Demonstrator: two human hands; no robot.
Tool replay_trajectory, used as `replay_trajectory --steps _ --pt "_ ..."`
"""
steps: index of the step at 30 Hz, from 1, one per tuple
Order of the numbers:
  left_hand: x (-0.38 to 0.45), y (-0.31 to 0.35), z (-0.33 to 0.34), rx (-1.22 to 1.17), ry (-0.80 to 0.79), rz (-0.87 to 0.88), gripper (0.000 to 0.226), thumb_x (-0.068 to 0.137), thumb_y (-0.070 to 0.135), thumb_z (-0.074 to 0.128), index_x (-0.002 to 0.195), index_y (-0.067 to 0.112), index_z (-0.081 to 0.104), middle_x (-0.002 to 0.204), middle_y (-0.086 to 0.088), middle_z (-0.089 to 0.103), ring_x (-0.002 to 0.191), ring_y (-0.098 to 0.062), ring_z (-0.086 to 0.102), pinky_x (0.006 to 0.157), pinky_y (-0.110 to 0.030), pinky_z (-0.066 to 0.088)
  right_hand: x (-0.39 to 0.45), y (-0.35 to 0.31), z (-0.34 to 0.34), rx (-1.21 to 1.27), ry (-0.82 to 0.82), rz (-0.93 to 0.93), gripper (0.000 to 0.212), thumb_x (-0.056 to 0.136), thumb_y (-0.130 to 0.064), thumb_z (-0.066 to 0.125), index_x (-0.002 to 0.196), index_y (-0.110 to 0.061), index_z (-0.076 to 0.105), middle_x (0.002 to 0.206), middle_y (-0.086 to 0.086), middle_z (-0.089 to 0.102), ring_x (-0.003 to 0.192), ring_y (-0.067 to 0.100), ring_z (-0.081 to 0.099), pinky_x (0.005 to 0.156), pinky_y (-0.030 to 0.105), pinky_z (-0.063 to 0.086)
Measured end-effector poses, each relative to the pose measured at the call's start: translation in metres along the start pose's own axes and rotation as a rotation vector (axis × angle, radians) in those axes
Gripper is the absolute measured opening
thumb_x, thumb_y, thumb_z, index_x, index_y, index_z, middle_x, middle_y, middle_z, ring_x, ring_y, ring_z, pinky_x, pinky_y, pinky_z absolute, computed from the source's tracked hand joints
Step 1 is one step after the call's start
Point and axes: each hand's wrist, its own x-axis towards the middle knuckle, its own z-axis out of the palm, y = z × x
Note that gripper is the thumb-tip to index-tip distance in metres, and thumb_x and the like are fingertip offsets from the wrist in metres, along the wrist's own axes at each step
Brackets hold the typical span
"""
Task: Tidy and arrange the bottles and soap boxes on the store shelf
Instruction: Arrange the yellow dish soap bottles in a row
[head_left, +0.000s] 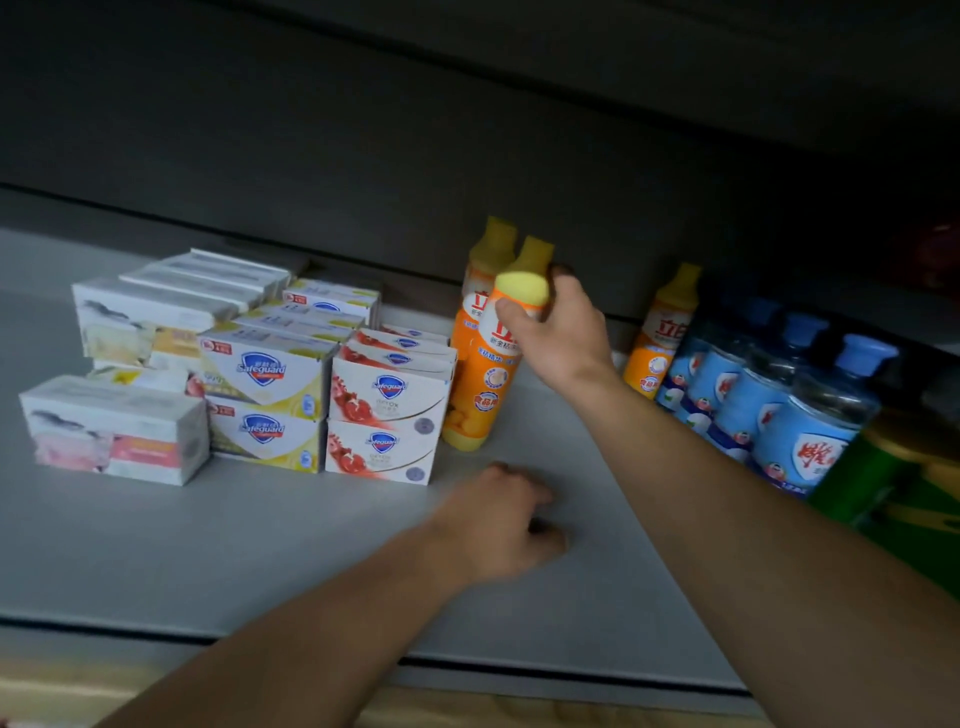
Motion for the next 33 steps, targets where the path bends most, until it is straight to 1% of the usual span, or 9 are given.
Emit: replay_trajectory --steps 4,6,11,13,17,20,24,29,33 --pt "0.002 0.003 -0.011 -0.248 0.605 -0.047 0.030 0.079 0.029 0.064 0.104 0.013 0.067 0.105 -0.003 0.065 0.102 -0.023 0.058 0.087 -0.036 0.048 -0.010 0.020 -0.036 0.148 0.043 0.003 0.034 0.079 -0.050 0.072 0.105 -0.037 0.055 0.105 -0.006 0.070 0.101 0.016 0.067 0.084 0.044 0.058" --pt "0.002 0.003 -0.013 -0.371 0.692 -0.103 0.039 0.079 0.031 0.066 0.113 0.014 0.060 0.110 -0.002 0.061 0.102 -0.021 0.059 0.087 -0.038 0.050 -0.015 0.026 -0.054 0.172 0.073 -0.008 0.023 0.079 -0.051 0.072 0.092 -0.040 0.057 0.091 -0.012 0.072 0.085 0.006 0.071 0.071 0.035 0.061" --pt "0.001 0.012 -0.013 -0.811 0.216 -0.198 0.049 0.070 0.059 0.063 0.115 0.047 0.048 0.106 0.021 0.065 0.095 0.003 0.064 0.084 -0.029 0.055 -0.023 0.035 -0.073 0.219 0.121 0.126 0.023 0.079 -0.060 0.061 0.080 -0.038 0.063 0.075 -0.015 0.069 0.068 0.001 0.069 0.045 0.014 0.049" --pt "0.003 0.014 -0.015 -0.957 0.144 -0.235 0.050 0.071 0.053 0.067 0.116 0.040 0.053 0.105 0.013 0.068 0.092 -0.009 0.069 0.081 -0.039 0.059 -0.023 0.043 -0.068 0.239 0.106 0.239 0.030 0.081 -0.062 0.060 0.087 -0.033 0.065 0.078 -0.012 0.070 0.067 0.004 0.069 0.043 0.015 0.048" --pt "0.002 0.015 -0.023 -1.331 0.020 -0.352 0.049 0.074 0.036 0.072 0.115 0.012 0.058 0.098 -0.020 0.067 0.063 -0.034 0.067 0.055 -0.039 0.055 -0.027 0.064 -0.047 0.599 -0.043 0.494 0.035 0.086 -0.055 0.064 0.098 -0.023 0.065 0.086 0.003 0.075 0.075 0.017 0.075 0.065 0.036 0.061" --pt "0.002 0.016 -0.028 -1.629 -0.178 -0.438 0.052 0.076 0.042 0.066 0.113 0.006 0.061 0.093 -0.022 0.068 0.056 -0.030 0.065 0.051 -0.031 0.054 -0.029 0.080 -0.032 1.119 -0.132 0.617 0.047 0.090 -0.050 0.061 0.117 -0.011 0.062 0.098 0.011 0.071 0.104 0.033 0.068 0.091 0.051 0.055" --pt "0.002 0.007 -0.033 -1.906 -0.441 -0.397 0.061 0.078 0.057 0.047 0.095 0.007 0.076 0.089 -0.017 0.070 0.053 -0.022 0.063 0.049 -0.026 0.055 -0.038 0.098 -0.026 1.436 -0.282 0.593 0.059 0.096 -0.041 0.044 0.140 -0.002 0.047 0.120 0.021 0.060 0.116 0.040 0.057 0.096 0.050 0.049" --pt "0.007 -0.002 -0.030 -1.837 -0.482 -0.393 0.067 0.077 0.057 0.044 0.111 0.004 0.068 0.101 -0.020 0.070 0.055 -0.025 0.066 0.046 -0.027 0.056 -0.033 0.100 -0.029 1.230 -0.129 0.557 0.046 0.091 -0.043 0.063 0.120 -0.007 0.062 0.107 0.015 0.068 0.093 0.027 0.070 0.074 0.041 0.060" --pt "0.010 0.004 -0.018 -1.421 -0.137 -0.423 0.030 0.072 0.037 0.074 0.096 0.019 0.074 0.103 -0.011 0.071 0.075 -0.025 0.071 0.058 -0.037 0.059 -0.029 0.101 -0.037 0.850 0.122 0.479 0.042 0.072 -0.058 0.072 0.100 -0.029 0.062 0.087 0.000 0.073 0.074 0.013 0.074 0.060 0.033 0.059"
